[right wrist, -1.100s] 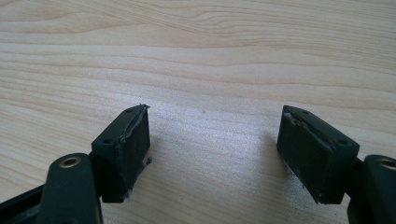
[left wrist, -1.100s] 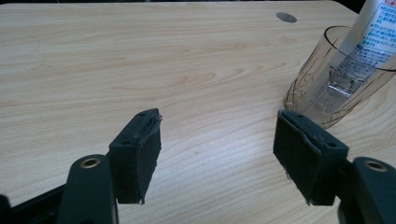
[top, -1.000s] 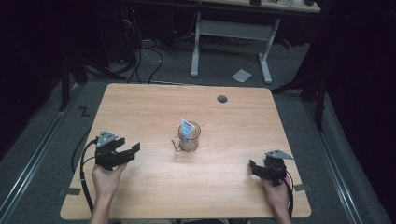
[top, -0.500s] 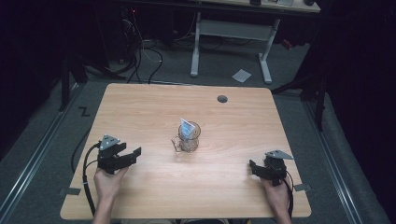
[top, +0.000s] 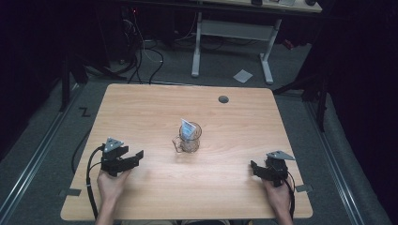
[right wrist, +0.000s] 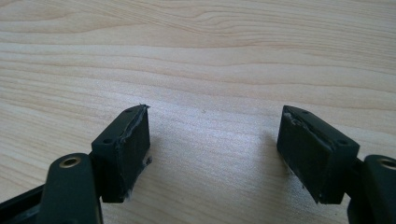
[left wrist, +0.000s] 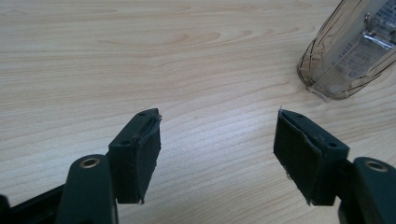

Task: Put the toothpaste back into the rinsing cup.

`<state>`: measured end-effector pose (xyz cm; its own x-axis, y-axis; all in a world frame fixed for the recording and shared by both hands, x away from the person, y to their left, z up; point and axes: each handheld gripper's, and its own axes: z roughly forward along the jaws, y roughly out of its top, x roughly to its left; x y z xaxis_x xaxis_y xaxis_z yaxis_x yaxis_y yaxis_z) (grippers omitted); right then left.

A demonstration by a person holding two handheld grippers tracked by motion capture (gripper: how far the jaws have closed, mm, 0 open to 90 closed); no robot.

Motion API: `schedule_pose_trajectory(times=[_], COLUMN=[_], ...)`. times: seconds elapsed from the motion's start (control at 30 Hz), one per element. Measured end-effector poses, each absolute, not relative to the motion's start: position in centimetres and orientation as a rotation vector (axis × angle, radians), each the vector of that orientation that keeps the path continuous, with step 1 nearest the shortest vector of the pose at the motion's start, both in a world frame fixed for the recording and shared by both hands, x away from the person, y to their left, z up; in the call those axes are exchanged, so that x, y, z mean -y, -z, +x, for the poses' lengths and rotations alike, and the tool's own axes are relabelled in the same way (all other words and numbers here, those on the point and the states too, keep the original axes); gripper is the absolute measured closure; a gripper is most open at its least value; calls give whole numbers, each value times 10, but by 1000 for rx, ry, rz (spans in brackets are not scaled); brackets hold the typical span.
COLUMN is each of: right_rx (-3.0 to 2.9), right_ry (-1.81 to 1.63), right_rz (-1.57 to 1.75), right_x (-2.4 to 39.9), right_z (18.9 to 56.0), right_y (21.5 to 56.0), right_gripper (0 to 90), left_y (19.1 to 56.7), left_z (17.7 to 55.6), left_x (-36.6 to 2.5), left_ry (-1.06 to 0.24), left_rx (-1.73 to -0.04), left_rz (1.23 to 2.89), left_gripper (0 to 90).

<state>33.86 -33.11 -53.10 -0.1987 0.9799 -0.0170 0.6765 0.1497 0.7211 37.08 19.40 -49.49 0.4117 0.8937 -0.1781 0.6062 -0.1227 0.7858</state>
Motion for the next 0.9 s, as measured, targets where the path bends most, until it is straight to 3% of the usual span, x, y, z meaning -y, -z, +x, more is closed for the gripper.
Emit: schedule_pose_trajectory(times=[0.9], right_rx=[-1940], right_ry=[-811], right_rz=[1577], right_x=[331], right_z=[339], right_y=[531], right_gripper=[254], left_y=[518], left_z=[381], left_x=[-179], left_ry=[-483], left_rx=[-1317], left_rz=[1895], left_gripper=[334])
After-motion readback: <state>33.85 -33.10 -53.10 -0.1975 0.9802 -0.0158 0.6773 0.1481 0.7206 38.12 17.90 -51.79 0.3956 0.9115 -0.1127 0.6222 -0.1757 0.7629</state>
